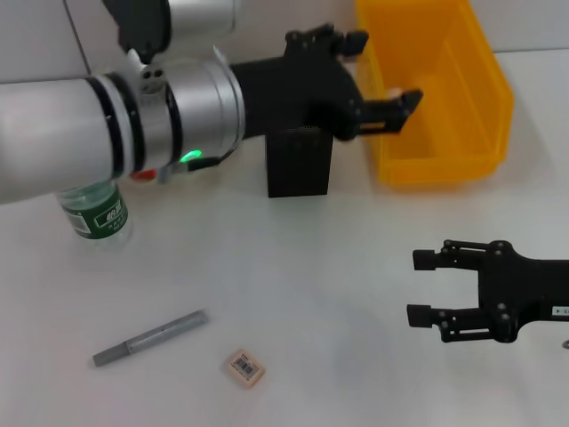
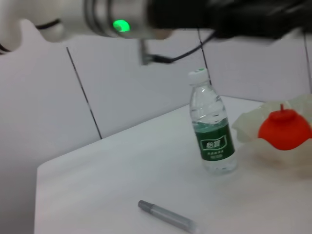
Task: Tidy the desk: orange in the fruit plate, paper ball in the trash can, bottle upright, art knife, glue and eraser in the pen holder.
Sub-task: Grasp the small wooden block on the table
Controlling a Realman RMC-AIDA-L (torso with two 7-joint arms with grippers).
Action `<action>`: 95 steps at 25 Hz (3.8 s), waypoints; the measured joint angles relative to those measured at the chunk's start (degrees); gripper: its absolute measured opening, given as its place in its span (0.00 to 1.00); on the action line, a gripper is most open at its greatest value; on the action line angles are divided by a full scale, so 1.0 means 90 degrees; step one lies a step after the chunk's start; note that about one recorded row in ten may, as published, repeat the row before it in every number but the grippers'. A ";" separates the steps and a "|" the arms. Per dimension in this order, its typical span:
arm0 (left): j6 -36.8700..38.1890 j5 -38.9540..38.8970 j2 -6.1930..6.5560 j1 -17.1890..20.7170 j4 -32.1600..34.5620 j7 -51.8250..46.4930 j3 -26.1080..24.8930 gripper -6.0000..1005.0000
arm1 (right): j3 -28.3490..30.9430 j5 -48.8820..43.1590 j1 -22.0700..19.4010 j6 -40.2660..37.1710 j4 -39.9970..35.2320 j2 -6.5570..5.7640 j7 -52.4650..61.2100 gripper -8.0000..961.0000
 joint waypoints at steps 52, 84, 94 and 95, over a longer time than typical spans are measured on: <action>0.4439 0.4801 -0.0092 -0.0445 0.0577 -0.5801 0.1043 0.87 | 0.0542 -0.0067 -0.0335 0.0007 -0.0023 0.0013 -0.0556 0.84; 0.4192 0.4976 -0.0092 -0.0650 0.0177 -0.5793 0.1454 0.70 | 0.0558 -0.0066 -0.0316 -0.0026 -0.0036 0.0020 -0.0508 0.84; 0.4242 0.4976 -0.0092 -0.0649 0.0260 -0.5793 0.1560 0.53 | 0.0558 -0.0066 -0.0315 -0.0048 -0.0060 0.0025 -0.0491 0.84; 0.4240 0.4976 -0.0092 -0.0650 0.0260 -0.5793 0.1570 0.53 | 0.0558 -0.0066 -0.0314 -0.0048 -0.0060 0.0026 -0.0491 0.84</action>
